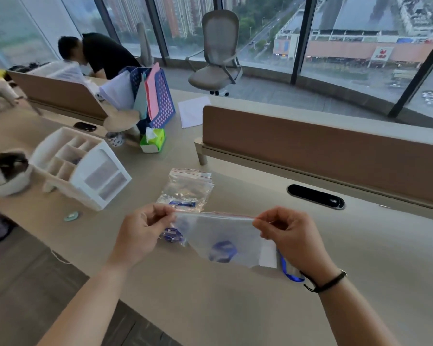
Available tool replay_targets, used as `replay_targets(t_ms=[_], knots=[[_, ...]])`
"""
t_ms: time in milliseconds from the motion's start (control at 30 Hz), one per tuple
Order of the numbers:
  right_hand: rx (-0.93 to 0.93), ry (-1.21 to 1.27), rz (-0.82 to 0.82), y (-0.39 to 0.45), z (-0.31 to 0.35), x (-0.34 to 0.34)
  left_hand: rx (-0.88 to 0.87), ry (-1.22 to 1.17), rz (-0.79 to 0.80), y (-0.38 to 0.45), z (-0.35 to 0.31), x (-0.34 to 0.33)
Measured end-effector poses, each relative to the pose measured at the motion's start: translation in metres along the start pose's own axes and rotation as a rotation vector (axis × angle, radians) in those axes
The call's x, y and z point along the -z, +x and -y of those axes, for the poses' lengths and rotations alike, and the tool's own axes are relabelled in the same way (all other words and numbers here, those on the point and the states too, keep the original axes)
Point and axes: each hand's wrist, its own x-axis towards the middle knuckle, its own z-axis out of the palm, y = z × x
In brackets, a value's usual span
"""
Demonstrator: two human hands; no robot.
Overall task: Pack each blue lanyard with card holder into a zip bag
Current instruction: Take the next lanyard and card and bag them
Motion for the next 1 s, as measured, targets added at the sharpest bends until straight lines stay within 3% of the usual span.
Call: replay_targets(t_ms=[267,467,767,867,1000], knots=[[0.044,-0.133,0.081,0.031,0.011,-0.100,0.073,-0.059,-0.136,0.052,0.041,0.067],[-0.031,-0.109,0.003,0.092,0.015,-0.168,0.083,-0.072,-0.118,0.133,0.074,0.111],[-0.281,-0.102,-0.156,0.214,-0.017,-0.231,0.096,-0.052,0.000,0.279,0.133,0.097],[-0.371,-0.042,-0.238,0.241,-0.035,-0.241,0.139,0.157,0.114,0.292,0.162,0.084],[-0.492,0.046,-0.357,0.262,-0.063,-0.248,0.057,0.441,0.345,0.264,0.200,0.070]])
